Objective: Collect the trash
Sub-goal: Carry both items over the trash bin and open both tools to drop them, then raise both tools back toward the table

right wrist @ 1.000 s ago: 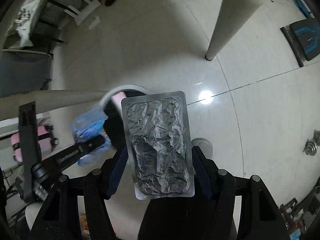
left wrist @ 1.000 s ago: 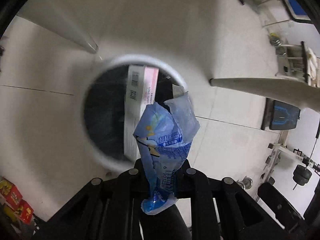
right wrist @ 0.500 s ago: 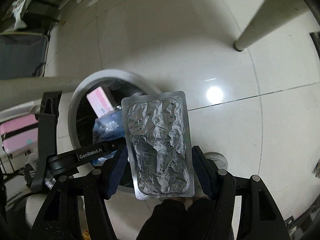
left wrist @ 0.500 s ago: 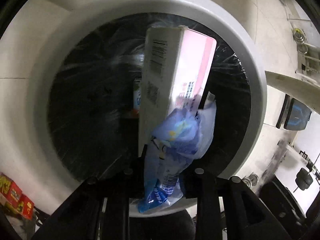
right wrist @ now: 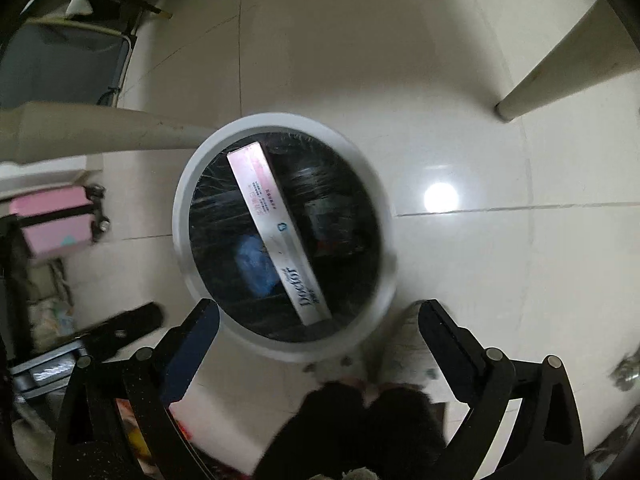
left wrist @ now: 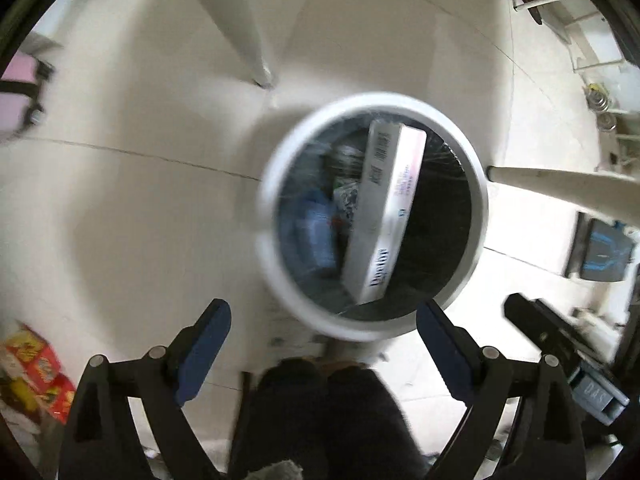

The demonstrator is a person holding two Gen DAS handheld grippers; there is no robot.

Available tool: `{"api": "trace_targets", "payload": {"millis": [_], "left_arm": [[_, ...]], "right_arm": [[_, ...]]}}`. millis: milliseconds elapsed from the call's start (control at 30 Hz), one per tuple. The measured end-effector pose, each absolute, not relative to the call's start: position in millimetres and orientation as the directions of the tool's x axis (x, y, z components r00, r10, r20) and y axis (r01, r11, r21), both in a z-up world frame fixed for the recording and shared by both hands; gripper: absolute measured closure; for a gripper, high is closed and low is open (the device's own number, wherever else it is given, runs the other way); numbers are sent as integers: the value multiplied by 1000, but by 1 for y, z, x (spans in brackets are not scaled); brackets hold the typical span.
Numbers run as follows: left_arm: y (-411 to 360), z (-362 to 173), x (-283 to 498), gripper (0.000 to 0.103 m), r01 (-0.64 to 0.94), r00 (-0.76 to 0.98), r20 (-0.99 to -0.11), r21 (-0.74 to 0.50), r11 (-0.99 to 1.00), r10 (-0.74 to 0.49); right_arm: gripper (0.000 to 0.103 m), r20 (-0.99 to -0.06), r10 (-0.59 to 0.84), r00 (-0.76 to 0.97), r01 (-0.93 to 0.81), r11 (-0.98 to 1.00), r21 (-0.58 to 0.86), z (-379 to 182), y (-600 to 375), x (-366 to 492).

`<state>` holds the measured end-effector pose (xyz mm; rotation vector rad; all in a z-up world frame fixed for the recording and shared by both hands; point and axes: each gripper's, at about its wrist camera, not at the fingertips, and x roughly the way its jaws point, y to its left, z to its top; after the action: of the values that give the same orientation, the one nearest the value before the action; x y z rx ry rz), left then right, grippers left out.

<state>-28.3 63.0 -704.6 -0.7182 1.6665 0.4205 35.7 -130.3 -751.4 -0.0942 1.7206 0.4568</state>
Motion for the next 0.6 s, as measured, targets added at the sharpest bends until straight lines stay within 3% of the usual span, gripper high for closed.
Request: {"api": "trace_targets", "payload": {"millis": [100, 333, 600], "left_arm": [[67, -671, -33, 8, -624, -106, -986, -34, 780, -127], [61, -569, -50, 8, -575, -73, -996, -1, 818, -53], [44, -490, -52, 8, -521, -24, -1000, -2, 853, -16]], "right_arm": [[2, -980, 127, -154, -363, 915, 175, -718, -131, 30], [2, -996, 68, -61, -410, 908, 87, -611, -136, 15], [2, -993, 120, -19, -397, 910, 118, -490, -151, -4]]}}
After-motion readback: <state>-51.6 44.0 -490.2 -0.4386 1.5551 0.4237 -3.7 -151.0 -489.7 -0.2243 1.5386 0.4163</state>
